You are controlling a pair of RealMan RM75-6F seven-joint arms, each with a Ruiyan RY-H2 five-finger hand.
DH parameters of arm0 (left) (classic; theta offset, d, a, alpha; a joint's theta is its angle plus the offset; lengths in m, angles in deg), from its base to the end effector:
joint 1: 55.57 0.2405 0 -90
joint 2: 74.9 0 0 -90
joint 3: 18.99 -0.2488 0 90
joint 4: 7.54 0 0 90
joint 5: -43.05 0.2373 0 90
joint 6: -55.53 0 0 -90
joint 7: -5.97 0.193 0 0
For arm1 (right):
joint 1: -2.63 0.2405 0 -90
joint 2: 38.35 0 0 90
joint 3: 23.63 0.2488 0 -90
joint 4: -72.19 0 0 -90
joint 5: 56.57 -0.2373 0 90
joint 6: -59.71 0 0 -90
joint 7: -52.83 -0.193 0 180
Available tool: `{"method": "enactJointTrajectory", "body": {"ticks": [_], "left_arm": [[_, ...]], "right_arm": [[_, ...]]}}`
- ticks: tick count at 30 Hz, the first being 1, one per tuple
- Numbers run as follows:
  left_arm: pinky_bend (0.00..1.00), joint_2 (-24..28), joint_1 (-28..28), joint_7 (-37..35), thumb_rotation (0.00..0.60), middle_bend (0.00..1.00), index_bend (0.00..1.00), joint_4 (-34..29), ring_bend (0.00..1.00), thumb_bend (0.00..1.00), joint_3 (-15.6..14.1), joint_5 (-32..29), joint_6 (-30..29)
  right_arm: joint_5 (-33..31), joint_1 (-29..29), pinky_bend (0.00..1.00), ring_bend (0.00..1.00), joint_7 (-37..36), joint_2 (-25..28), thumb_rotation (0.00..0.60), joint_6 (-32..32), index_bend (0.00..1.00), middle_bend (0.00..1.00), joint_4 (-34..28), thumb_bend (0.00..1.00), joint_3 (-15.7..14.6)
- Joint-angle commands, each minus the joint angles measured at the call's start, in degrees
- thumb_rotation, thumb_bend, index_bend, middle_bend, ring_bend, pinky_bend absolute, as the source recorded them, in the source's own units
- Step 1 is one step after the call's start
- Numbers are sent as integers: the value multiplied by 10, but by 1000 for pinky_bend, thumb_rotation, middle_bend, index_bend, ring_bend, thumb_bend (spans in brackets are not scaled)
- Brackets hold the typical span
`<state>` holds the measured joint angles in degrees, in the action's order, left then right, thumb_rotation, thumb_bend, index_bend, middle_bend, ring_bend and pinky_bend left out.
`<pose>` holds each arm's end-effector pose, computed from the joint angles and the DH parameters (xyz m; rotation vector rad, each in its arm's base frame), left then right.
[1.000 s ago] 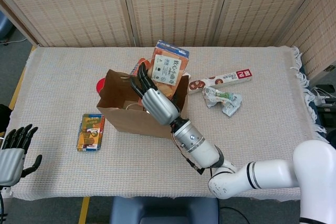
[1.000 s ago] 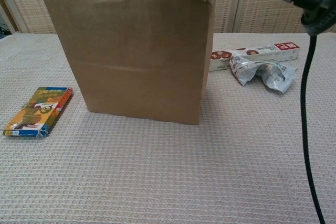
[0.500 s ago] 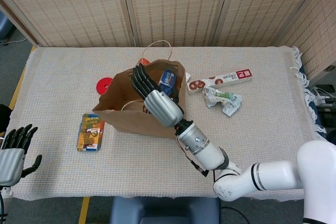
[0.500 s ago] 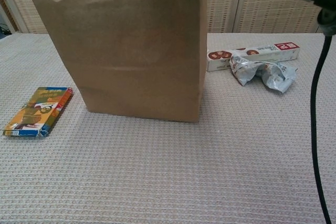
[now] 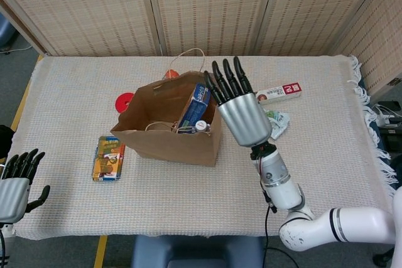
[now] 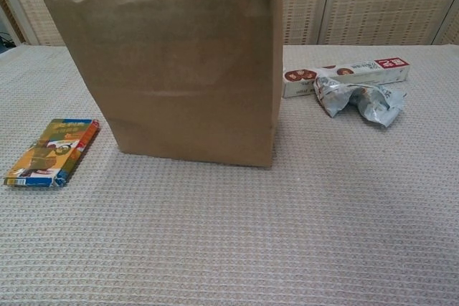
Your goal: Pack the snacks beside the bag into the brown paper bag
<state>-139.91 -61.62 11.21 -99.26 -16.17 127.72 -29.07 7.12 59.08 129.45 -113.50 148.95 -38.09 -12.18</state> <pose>-0.3154 0.2382 0.1268 -1.4094 -0.8406 -0.8414 0.0216 -0.3657 0.0955 1.4945 0.1336 0.7945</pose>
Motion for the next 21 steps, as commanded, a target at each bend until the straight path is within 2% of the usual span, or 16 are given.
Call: {"method": "enactJointTrajectory", "body": {"ticks": [1,5,8,13,17,21], "left_arm": [[0,0,0,2,600,0,61,-1,0,388,0,0,0],[0,-1,0,7,600,0,61,-3,0,388,1,-2,-1],[0,-2,0,10,600,0,61,-3,0,387,1,-2,-2],[0,-3,1,13,600,0,60,-3,0,387,2,-3,-2],[0,-4,1,13,600,0,60,-2,0,388,2,-4,-3],[0,-4,0,12,600,0,60,-2,0,387,2,-4,-2]], "right_arm": [[-37,-90,0,0,-141,19,600,43,0,28,-37,0,9],[-107,-140,0,0,-232,22,600,24,0,28,-49,0,8],[-149,-161,5,0,-266,14,600,-2,0,28,-28,0,0],[-208,-169,54,29,-290,-15,600,-47,4,66,23,0,2],[-214,-160,154,142,-289,-54,600,-65,108,173,77,0,5],[-227,-150,175,167,-277,-93,600,-77,141,199,119,0,8]]}}
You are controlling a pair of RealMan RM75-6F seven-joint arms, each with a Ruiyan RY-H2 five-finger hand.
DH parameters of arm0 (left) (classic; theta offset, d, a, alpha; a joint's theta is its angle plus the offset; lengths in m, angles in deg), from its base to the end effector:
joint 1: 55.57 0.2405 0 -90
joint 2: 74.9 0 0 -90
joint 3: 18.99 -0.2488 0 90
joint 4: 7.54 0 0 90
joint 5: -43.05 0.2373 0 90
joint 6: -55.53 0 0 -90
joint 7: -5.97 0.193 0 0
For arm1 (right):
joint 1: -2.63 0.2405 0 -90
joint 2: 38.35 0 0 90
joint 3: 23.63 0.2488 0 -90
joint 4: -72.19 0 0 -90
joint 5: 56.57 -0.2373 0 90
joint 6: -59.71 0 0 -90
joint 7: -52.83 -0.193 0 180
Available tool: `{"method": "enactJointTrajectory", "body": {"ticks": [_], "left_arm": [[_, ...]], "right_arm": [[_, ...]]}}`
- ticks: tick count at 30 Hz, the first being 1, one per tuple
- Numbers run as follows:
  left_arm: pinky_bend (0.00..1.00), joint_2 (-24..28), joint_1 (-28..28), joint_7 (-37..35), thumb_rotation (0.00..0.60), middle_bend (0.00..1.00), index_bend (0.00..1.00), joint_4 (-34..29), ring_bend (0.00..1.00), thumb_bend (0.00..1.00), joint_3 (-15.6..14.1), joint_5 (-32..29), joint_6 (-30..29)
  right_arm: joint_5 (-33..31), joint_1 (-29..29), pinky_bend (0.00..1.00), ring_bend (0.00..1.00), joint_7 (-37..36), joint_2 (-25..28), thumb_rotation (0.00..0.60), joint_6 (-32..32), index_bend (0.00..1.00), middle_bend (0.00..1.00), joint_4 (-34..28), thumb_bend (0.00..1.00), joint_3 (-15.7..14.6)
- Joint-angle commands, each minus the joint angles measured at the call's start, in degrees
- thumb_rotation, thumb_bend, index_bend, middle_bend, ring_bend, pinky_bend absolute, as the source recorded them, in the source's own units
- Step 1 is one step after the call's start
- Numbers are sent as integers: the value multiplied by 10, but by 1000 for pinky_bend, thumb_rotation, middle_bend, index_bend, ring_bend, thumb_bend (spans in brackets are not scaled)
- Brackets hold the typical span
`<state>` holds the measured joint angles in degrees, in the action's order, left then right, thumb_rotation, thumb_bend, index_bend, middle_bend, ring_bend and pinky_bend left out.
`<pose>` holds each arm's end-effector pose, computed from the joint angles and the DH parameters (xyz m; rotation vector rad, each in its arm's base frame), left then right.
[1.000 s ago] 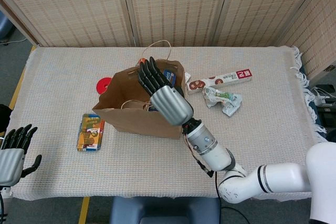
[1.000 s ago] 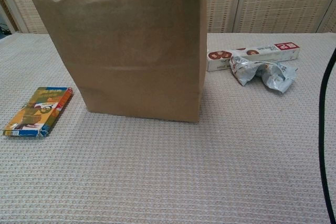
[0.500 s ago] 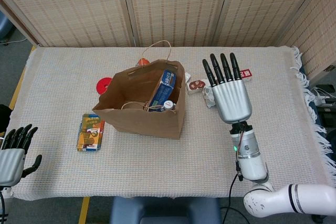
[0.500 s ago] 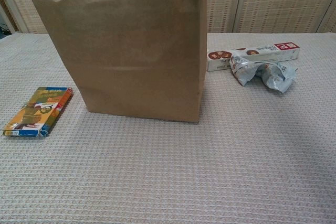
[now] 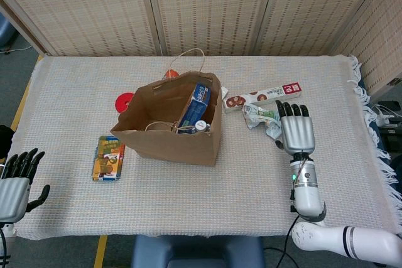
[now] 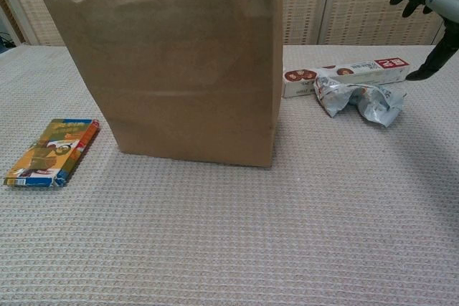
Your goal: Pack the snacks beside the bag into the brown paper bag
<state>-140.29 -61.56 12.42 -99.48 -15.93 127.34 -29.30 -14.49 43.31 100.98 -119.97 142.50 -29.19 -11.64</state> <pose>-0.3144 0.2387 0.1261 -1.4027 -0.8309 -0.8340 -0.1599 -0.3809 0.0407 1.4340 -0.7768 0.6507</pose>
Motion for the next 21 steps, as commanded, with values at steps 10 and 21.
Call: {"method": "enactJointTrajectory", "body": {"ticks": [10,21], "left_arm": [[0,1,0,-8,600,0,61,3,0,387,-1,2,1],[0,0,0,-7,600,0,60,3,0,388,0,-1,2]], "right_arm": [[-59,37,176,168,42,-126,600,-61,144,201,186,0,20],[-102,82,211,191,46,-203,600,-137,158,226,338,64,69]]}}
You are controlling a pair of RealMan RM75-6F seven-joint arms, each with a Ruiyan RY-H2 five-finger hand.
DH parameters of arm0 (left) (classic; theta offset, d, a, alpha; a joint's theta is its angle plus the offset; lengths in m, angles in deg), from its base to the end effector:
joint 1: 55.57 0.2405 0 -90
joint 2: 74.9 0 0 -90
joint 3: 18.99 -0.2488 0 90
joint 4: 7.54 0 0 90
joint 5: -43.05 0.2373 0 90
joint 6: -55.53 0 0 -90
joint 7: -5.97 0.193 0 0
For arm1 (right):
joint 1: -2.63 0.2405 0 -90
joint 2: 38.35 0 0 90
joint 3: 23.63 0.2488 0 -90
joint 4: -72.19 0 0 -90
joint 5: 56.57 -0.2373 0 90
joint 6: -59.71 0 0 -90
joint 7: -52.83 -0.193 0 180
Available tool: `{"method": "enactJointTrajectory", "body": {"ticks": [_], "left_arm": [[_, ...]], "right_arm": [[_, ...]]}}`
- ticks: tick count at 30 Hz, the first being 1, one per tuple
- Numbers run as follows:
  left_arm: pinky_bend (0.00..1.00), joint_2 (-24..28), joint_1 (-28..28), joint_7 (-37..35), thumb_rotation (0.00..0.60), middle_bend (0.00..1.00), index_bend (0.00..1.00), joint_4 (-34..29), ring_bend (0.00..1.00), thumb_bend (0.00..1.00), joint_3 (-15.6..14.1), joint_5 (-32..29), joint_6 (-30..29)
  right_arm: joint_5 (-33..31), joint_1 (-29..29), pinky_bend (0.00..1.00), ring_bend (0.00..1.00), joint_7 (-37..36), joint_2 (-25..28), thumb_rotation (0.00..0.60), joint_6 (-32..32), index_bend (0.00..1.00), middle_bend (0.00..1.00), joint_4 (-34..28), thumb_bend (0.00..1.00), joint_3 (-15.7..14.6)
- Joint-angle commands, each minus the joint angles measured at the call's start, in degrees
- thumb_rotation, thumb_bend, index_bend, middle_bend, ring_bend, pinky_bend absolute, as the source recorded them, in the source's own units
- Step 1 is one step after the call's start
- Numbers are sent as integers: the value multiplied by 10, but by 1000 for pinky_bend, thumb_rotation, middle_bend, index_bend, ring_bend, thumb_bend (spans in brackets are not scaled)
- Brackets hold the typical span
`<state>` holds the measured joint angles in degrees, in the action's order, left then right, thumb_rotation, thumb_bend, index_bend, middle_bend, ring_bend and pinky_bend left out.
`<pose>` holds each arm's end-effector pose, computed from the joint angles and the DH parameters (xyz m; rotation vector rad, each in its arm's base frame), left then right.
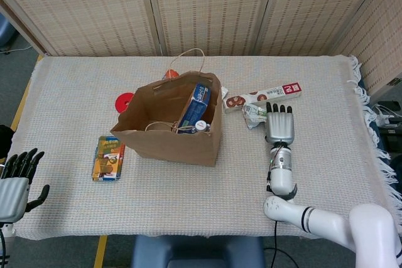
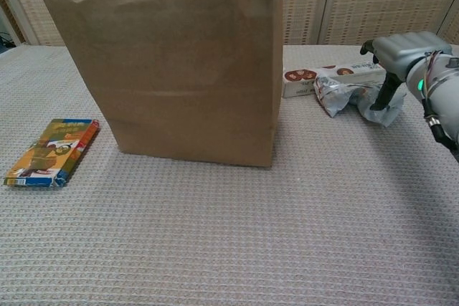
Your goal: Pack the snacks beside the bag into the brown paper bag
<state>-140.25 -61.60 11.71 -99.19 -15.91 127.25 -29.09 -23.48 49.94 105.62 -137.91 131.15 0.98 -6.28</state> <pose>-0.3160 0.2392 0.1264 -1.4010 -0.8385 -0.8370 -0.1847 -0.4435 -0.0312 1.4130 -0.7991 0.4678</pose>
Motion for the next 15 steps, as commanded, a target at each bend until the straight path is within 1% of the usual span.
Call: {"method": "enactJointTrajectory", "body": {"ticks": [1,8,15], "left_arm": [[0,0,0,1,600,0,61,0,0,387,0,0,0],[0,-1,0,3,600,0,61,-1,0,387,1,-3,0],[0,0,-1,2,600,0,61,-1,0,387,2,-4,2]], "right_arm": [[-14,20,215,195,0,-31,600,-30,165,230,48,70,18],[-15,47,232,205,3,-84,600,-76,183,240,146,76,25],[-24,66,250,211,3,-127,600,-122,192,248,239,102,40]]}}
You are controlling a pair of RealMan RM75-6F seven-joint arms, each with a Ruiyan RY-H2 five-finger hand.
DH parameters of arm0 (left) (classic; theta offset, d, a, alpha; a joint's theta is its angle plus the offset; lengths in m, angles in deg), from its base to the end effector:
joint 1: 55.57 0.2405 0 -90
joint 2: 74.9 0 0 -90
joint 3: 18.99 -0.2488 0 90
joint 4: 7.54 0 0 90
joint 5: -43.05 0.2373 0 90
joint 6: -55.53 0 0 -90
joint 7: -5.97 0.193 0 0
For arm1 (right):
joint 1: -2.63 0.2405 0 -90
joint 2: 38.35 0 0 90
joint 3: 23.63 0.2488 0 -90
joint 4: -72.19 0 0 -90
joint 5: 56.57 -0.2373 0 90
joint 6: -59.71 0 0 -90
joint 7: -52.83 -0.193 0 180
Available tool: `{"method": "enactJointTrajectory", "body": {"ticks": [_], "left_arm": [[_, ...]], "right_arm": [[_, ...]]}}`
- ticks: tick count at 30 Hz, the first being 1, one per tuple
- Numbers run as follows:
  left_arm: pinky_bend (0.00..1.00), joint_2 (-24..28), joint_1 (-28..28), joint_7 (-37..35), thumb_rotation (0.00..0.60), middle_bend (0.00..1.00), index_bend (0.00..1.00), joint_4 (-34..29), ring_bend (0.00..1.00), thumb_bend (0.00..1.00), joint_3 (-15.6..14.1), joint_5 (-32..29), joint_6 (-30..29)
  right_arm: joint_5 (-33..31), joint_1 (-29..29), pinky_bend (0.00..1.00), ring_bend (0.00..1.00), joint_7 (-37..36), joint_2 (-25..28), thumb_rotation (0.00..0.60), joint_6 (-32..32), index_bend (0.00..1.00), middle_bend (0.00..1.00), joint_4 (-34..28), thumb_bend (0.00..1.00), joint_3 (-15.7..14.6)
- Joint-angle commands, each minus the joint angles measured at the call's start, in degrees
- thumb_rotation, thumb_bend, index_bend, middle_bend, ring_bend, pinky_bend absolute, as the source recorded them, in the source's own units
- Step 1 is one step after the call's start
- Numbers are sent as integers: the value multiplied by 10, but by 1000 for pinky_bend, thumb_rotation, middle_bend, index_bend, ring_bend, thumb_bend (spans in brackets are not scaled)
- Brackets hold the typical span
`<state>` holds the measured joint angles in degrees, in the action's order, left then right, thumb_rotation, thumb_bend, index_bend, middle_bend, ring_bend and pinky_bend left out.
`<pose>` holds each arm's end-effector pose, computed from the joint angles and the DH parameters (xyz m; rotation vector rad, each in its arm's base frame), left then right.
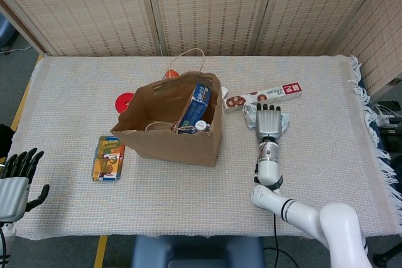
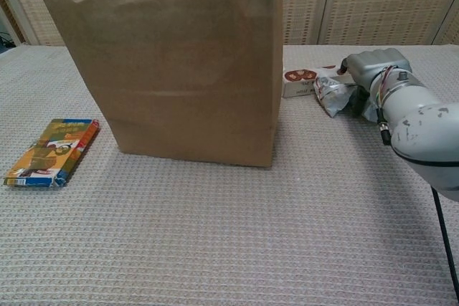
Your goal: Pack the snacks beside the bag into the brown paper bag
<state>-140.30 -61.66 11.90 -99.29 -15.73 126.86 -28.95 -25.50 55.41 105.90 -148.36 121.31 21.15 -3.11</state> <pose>-0.3163 0.2402 0.1266 -1.3959 -0.8402 -0.8344 -0.1865 -0.4765 -0.0700 1.4349 -0.8108 0.4054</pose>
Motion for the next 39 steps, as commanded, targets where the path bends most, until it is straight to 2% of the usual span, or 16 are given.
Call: {"method": "enactJointTrajectory", "body": {"ticks": [1,4,7,9,11,17,21,28,32,39], "left_arm": [[0,0,0,0,600,0,61,0,0,387,0,0,0],[0,0,0,-1,600,0,61,0,0,388,0,-1,1],[0,1,-1,-2,600,0,61,0,0,388,0,-1,1],[0,1,-1,-2,600,0,61,0,0,388,0,-1,1],[0,1,0,-2,600,0,61,0,0,388,0,-1,1],[0,1,0,-3,600,0,61,0,0,388,0,0,1],[0,2,0,-7,600,0,61,0,0,388,-1,2,1],[0,4,0,-12,600,0,61,2,0,389,-4,8,1],[0,4,0,-13,600,0,61,3,0,388,-5,11,0],[0,2,2,-8,600,0,61,3,0,389,-5,11,-4]], "right_arm": [[-3,14,254,215,0,-27,600,-28,196,250,49,110,10],[3,18,297,254,-5,-40,600,-41,244,280,81,180,12],[19,19,436,343,-15,-51,600,-48,346,350,107,308,10],[32,17,555,448,-24,-55,600,-51,462,434,119,400,8],[41,14,628,534,-33,-56,600,-52,564,510,123,473,7],[54,6,651,583,-42,-52,600,-49,631,557,113,531,6],[107,-26,662,586,-86,-1,600,7,638,563,-2,539,-1],[166,-74,689,597,-101,113,600,105,661,578,-235,554,10],[192,-95,690,597,-102,178,600,158,671,587,-357,564,33],[235,-118,689,597,-102,275,600,222,674,590,-501,572,79]]}}
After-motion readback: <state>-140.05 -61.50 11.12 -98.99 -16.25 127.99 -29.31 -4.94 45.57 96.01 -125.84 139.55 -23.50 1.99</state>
